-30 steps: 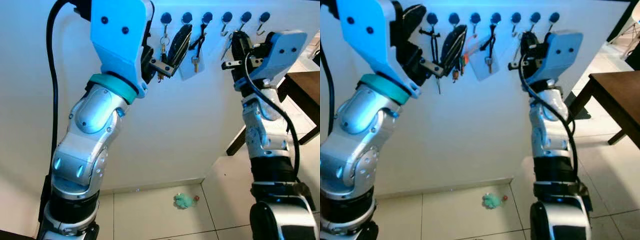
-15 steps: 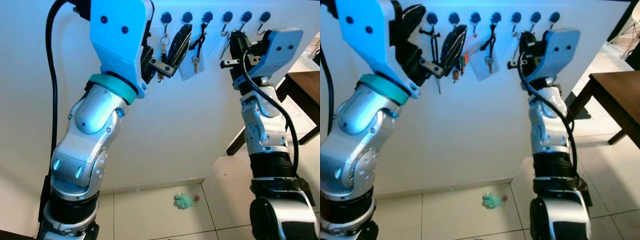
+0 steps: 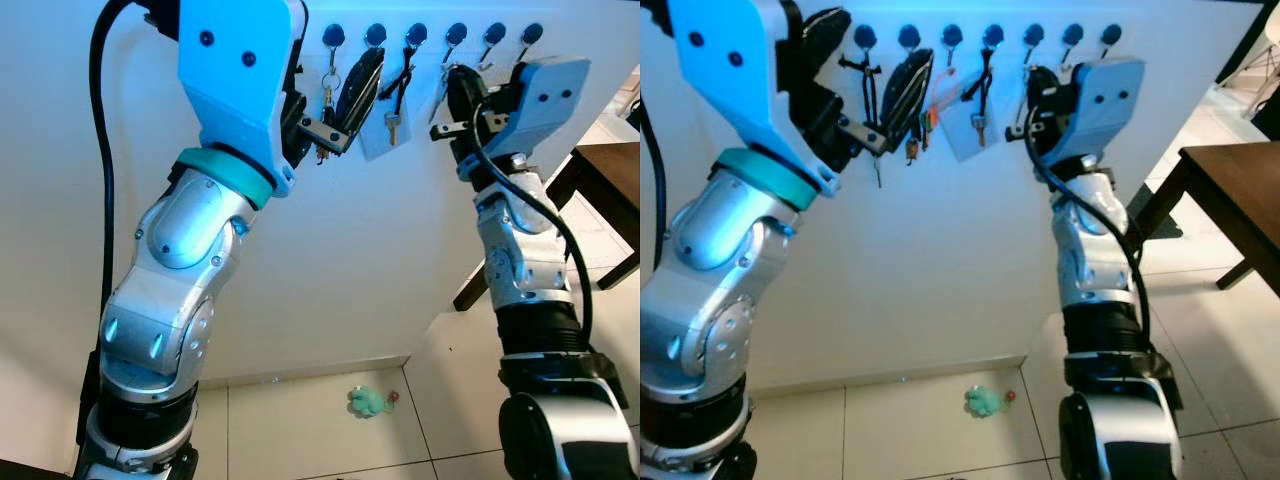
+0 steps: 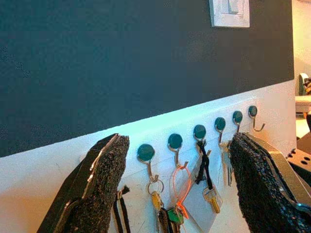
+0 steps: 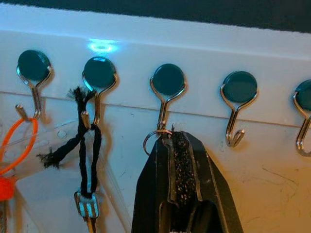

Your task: Hang keys on a hook

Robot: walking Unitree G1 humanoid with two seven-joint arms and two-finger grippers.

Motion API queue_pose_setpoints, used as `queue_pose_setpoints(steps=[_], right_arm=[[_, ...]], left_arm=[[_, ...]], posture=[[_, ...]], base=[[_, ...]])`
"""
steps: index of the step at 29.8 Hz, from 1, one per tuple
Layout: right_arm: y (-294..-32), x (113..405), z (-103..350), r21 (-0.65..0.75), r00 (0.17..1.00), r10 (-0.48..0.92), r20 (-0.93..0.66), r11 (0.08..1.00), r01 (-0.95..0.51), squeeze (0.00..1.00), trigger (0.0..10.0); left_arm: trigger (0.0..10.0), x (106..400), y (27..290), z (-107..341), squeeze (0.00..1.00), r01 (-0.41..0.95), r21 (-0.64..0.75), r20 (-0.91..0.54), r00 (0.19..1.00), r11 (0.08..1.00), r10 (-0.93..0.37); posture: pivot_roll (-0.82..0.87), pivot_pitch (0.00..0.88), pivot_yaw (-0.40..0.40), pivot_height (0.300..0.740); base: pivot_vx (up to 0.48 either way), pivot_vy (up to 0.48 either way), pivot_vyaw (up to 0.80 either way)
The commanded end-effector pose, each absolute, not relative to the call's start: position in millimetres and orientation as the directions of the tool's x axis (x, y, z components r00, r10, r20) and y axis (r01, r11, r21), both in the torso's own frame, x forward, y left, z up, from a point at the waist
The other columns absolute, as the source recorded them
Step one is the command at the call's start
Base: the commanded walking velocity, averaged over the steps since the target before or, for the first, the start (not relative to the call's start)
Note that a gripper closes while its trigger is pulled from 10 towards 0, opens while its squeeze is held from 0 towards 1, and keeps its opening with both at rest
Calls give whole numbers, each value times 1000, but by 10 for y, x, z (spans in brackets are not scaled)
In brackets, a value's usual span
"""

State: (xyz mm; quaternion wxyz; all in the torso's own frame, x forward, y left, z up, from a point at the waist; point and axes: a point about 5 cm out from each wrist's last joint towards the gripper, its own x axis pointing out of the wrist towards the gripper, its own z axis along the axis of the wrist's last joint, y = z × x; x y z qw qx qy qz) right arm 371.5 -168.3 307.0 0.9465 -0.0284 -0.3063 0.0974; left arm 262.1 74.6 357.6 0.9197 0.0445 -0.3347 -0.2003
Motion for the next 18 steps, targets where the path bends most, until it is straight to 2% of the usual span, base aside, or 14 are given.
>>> queue_pose_setpoints(steps=[1, 5, 18], right_arm=[[-1681, 3707, 3039, -125, 797, 210, 566, 978, -168, 0, 10000], [-1678, 3567, 3071, -99, 748, 199, 633, 979, -177, 0, 10000], [-1693, 3522, 3186, -98, 715, 187, 674, 982, -164, 0, 10000]], left_arm=[[10000, 2580, 737, 3605, 0, 335, 224, 609, 685, 915, -400], [10000, 2577, 736, 3604, 0, 337, 223, 609, 685, 915, -401], [10000, 2583, 722, 3597, 0, 343, 223, 608, 683, 913, -405]], posture=[[-115, 104, 33, 740], [-116, 107, 34, 740], [-127, 100, 34, 740]], base=[[0, 0, 0], [0, 0, 0], [0, 0, 0]])
